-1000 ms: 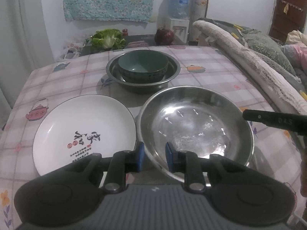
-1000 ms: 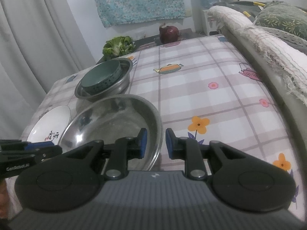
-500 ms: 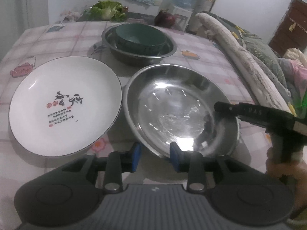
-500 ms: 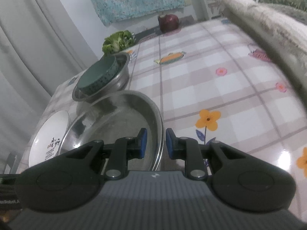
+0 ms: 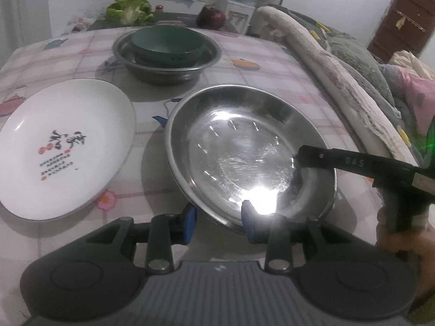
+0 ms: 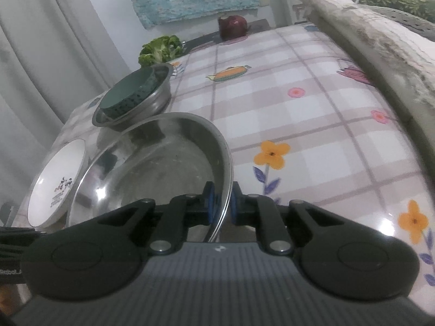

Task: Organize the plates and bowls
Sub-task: 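Open both tools to release the stacked steel plate rim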

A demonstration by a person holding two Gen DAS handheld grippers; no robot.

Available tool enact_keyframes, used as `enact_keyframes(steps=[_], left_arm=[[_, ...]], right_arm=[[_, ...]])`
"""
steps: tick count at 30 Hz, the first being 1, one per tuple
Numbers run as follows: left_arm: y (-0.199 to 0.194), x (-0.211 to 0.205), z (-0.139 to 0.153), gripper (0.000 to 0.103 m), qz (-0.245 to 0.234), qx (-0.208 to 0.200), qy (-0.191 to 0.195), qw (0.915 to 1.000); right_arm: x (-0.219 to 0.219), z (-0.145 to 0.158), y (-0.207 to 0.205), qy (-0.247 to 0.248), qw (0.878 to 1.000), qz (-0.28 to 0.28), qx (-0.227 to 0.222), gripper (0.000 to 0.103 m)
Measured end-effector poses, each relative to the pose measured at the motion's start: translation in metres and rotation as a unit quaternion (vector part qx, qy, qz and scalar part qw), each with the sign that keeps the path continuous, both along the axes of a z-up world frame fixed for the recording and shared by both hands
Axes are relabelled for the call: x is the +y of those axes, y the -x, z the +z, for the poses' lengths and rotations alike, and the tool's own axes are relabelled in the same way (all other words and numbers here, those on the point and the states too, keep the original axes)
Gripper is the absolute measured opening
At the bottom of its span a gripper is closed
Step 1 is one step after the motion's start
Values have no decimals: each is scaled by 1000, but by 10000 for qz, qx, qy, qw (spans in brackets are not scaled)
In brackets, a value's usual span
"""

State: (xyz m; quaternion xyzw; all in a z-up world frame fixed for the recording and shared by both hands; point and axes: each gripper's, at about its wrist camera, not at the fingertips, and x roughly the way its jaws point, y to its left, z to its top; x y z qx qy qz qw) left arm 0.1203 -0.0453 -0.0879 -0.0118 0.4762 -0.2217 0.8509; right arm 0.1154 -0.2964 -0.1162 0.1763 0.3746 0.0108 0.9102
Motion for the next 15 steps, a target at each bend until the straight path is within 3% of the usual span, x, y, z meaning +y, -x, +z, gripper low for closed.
enact_keyframes(steps=[9, 15], left_arm=[[7, 1, 2, 38, -119, -113, 57, 9998], [15, 11, 11, 46, -103, -312, -34, 9995]], right_arm=[[-7, 1, 14, -95, 9998, -170, 67, 16], [-2, 5, 23, -43, 9996, -260, 82, 42]])
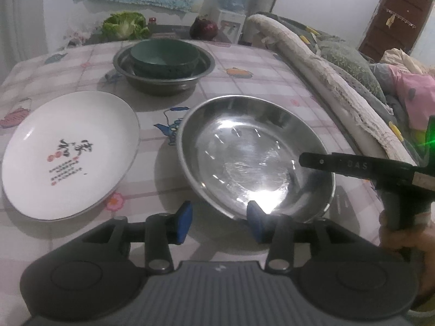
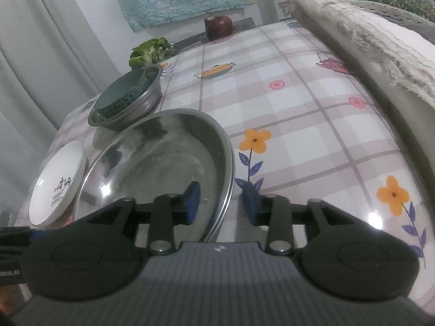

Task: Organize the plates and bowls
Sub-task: 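Open both tools to release the stacked steel plate rim, then move both tools to the white plate rim and close them on it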

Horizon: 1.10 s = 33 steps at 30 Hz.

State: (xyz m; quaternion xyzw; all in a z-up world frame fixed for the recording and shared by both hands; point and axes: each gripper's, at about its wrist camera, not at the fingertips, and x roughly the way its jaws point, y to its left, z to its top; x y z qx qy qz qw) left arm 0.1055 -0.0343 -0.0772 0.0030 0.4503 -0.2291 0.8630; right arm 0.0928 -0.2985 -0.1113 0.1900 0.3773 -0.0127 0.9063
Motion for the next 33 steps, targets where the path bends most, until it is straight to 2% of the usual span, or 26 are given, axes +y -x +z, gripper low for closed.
enact_keyframes(steps=[3, 6, 18, 25, 33], left_arm=[[4, 8, 3, 47, 55, -22, -41, 10000], [7, 18, 7, 53, 141, -54, -32, 9999], [14, 72, 31, 76, 782, -522, -106, 9955], [6, 103, 35, 80, 1096, -749, -112, 9911], [-12, 134, 26, 80, 1487, -854, -269, 9848]], right_arm=[[1, 2, 7, 10, 10000, -68, -4, 47], [-1, 4, 14, -4, 9999, -148, -6, 52], [7, 41, 33, 302, 9987, -171, -363, 58], [42, 60, 18, 292, 9978, 349, -478, 58], [107, 67, -27, 328, 9911, 1167, -544, 58]])
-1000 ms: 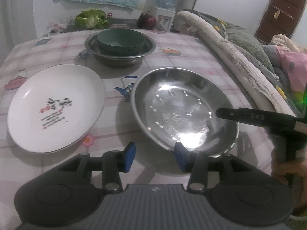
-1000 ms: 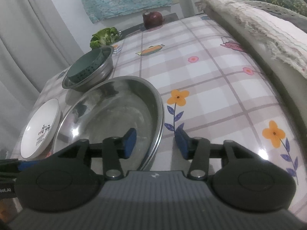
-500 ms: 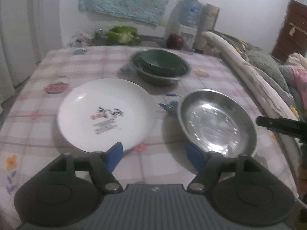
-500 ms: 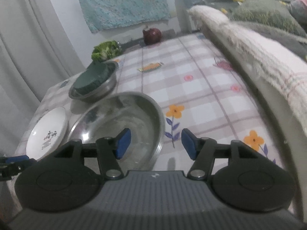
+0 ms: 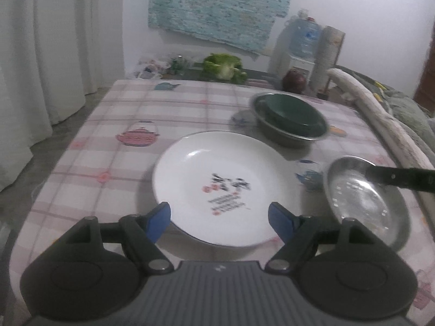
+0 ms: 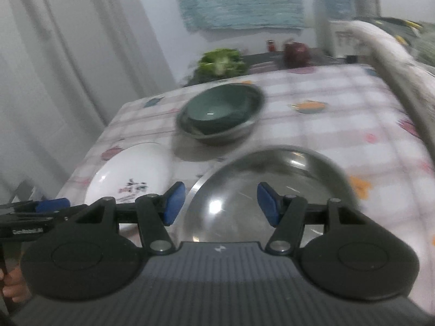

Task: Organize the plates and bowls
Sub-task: 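Move both tools to the white plate rim and close them on it, then lift the white plate off the table with both tools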

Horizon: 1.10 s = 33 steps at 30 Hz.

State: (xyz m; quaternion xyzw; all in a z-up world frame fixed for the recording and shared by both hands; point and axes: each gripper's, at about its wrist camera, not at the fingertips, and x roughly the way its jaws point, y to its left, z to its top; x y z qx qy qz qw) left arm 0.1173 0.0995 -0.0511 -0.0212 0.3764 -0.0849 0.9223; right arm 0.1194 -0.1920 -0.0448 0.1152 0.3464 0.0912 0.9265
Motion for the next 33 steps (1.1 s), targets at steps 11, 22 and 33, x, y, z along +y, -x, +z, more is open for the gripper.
enact_keyframes(steps=[11, 22, 33], left_arm=[[-38, 18, -20, 74, 480, -35, -366, 9982], [-63, 30, -44, 34, 544, 328, -33, 9980], [-58, 43, -45, 24, 680, 343, 155, 9970]], right_arm=[[73, -11, -83, 397, 9963, 766, -30, 48], [108, -49, -139, 894, 9899, 1026, 398, 25], [123, -51, -139, 964, 9864, 1203, 578, 20]])
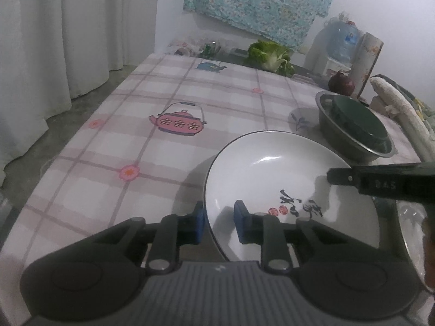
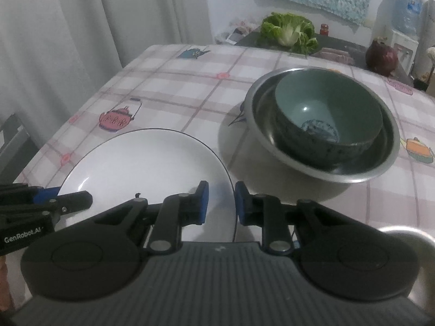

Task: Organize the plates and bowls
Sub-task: 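Lift the white plate off the table with both tools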

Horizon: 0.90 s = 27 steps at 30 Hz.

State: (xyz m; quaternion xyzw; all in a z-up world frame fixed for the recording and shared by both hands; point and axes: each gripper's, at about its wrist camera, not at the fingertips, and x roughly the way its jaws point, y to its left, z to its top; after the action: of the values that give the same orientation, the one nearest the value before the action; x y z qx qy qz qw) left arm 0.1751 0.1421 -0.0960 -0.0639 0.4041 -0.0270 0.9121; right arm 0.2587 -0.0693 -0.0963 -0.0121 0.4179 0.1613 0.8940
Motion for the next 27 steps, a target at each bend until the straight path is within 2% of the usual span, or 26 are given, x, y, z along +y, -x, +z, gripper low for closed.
enact_keyframes(steps=[4, 13, 20, 27], left_arm=[[14, 12, 1, 24, 50, 66, 53, 10000], [68, 17, 5, 25, -39, 229, -89, 9997], [107, -2, 8, 25, -255, 338, -62, 9991], [125, -33, 9, 25, -646, 367, -43, 9972]], right_arm=[[9, 1, 18, 76, 9998, 167, 30, 20], [17, 3, 82, -113, 9993, 321, 155, 21], [-4, 4, 135, -336, 9991, 139, 202, 21], [-44, 3, 178, -569, 9978, -279, 207, 21]])
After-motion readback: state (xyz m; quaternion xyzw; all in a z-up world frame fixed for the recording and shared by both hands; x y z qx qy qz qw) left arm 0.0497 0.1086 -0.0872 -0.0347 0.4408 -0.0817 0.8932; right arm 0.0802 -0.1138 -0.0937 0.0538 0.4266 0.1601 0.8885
